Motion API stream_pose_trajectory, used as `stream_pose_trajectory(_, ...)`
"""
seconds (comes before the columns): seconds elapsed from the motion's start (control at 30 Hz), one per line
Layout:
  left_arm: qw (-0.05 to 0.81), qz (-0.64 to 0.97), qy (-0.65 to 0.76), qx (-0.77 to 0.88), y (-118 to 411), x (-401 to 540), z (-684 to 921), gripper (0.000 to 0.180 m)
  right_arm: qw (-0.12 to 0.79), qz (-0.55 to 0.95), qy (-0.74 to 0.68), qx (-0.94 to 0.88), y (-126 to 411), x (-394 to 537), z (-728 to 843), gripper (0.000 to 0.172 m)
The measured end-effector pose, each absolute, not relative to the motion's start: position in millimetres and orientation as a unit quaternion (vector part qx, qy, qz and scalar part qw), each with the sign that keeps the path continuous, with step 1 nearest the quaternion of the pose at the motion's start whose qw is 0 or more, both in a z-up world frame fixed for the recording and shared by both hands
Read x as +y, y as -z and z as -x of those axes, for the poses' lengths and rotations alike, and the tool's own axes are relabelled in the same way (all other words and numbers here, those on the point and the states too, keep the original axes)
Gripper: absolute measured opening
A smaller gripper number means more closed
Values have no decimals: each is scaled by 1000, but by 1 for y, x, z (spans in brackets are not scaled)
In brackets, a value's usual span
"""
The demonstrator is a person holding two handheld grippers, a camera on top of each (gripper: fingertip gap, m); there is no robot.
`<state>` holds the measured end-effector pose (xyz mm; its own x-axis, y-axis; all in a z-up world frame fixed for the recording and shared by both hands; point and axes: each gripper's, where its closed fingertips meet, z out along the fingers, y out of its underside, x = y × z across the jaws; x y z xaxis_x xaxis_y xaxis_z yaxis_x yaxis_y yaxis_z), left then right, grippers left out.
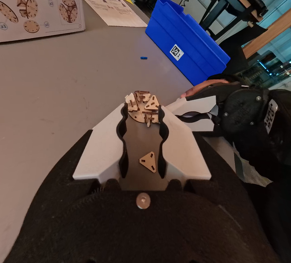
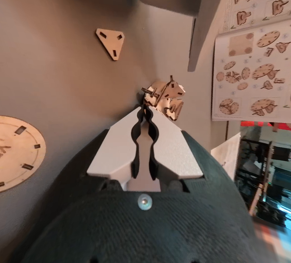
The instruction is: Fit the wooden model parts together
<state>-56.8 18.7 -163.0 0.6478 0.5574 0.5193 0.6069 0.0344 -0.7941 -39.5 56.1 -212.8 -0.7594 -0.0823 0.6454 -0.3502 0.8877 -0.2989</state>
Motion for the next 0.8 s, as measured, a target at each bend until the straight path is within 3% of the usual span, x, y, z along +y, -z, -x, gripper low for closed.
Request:
stream_pose_trajectory(0.3,592,678,8,-436,160,7,65,35,249,-102,-222,-937,213,67,40,0)
stream_pose_trajectory(0.57,602,661,12,-448,158,2,70,34,204,-69,-333,-918,176,51,18,0)
stream_pose_trajectory(0.8,604,660,10,-447,157,2,70,34,265,-18,-312,-912,188,12,28,0)
